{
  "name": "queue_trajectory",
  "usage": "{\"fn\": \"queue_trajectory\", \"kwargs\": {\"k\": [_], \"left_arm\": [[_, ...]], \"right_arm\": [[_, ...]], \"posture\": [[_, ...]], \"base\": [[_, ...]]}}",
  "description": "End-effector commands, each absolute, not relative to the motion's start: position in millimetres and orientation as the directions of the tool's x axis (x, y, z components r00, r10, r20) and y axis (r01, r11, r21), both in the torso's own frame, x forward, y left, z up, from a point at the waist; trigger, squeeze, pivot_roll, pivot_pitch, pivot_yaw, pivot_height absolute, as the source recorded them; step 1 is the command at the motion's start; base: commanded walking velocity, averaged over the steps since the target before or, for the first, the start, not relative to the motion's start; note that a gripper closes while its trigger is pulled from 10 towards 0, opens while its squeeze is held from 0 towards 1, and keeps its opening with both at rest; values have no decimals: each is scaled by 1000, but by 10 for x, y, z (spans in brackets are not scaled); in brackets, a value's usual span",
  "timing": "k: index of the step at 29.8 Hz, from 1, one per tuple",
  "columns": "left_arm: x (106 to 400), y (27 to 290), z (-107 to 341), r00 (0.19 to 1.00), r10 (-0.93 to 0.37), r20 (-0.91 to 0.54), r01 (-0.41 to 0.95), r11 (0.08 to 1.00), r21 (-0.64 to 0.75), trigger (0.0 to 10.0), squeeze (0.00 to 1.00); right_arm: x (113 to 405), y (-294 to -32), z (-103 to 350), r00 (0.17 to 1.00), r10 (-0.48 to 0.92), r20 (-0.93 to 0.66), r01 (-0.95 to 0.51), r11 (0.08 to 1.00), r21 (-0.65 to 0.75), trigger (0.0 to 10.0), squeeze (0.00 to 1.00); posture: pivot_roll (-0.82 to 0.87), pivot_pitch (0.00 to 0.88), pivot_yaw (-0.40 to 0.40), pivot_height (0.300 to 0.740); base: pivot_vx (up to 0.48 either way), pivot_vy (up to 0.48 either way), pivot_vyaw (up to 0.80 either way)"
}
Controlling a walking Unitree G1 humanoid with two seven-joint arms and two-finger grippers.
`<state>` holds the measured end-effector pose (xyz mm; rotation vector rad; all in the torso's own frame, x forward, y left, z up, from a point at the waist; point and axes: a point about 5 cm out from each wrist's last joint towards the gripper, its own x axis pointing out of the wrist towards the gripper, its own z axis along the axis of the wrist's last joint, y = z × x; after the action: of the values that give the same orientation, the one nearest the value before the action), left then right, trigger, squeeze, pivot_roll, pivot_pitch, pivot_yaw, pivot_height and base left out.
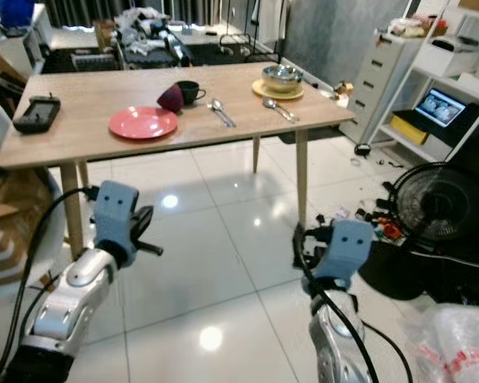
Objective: Setting the table
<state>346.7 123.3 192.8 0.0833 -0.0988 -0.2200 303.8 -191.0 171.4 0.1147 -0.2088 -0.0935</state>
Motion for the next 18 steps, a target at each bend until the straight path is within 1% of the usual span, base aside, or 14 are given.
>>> {"fn": "queue_trajectory", "kwargs": {"k": [1,18], "left_arm": [[3449,1198,1908,969,-232,85,224,970,92,10000,0],[3445,1207,1904,971,-224,85,217,972,86,10000,0]], "right_arm": [[3017,-1963,1679,974,-120,192,98,988,121,10000,0],[3021,-1937,1686,976,-105,193,84,990,116,10000,0]], "posture": [[108,93,73,740],[102,99,67,740]], "base": [[480,0,0],[478,0,0]]}}
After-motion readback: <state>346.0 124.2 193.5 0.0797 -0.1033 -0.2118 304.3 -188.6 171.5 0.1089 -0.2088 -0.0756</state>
